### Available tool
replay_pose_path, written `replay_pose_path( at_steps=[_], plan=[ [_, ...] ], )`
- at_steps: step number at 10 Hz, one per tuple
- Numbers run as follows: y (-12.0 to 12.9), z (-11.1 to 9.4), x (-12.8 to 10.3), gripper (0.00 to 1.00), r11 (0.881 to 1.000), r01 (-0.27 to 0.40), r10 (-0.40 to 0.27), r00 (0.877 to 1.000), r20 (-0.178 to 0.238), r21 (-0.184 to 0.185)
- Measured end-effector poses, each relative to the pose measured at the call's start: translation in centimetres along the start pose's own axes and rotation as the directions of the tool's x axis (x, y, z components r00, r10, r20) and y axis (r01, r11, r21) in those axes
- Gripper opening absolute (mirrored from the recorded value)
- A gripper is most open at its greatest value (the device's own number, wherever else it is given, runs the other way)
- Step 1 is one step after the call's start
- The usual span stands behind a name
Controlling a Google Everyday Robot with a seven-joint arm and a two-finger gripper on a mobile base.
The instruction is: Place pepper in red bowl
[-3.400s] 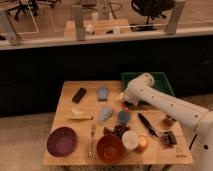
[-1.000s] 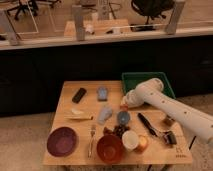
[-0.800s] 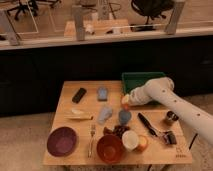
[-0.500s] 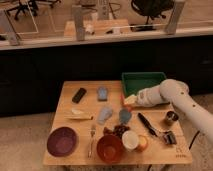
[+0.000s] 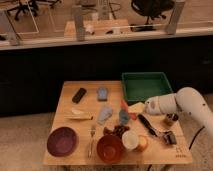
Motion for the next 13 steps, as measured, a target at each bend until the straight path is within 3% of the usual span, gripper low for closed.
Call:
replay_pose_path(
  at_steps=[2,4,11,13],
  plan=[
    [-1.3,-0.5,-1.8,0.14,0.999,0.038,-0.039,0.999,0.014,0.024],
    [-2.1,-0.9,-2.6,0.14,0.998,0.062,-0.062,0.998,0.010,0.020],
    [-2.2,-0.8,-2.5,0.14,0.998,0.064,-0.065,0.998,0.011,0.025],
    [-4.5,-0.5,-3.7,0.14,0.991,0.089,-0.091,0.996,0.014,0.102]
  ],
)
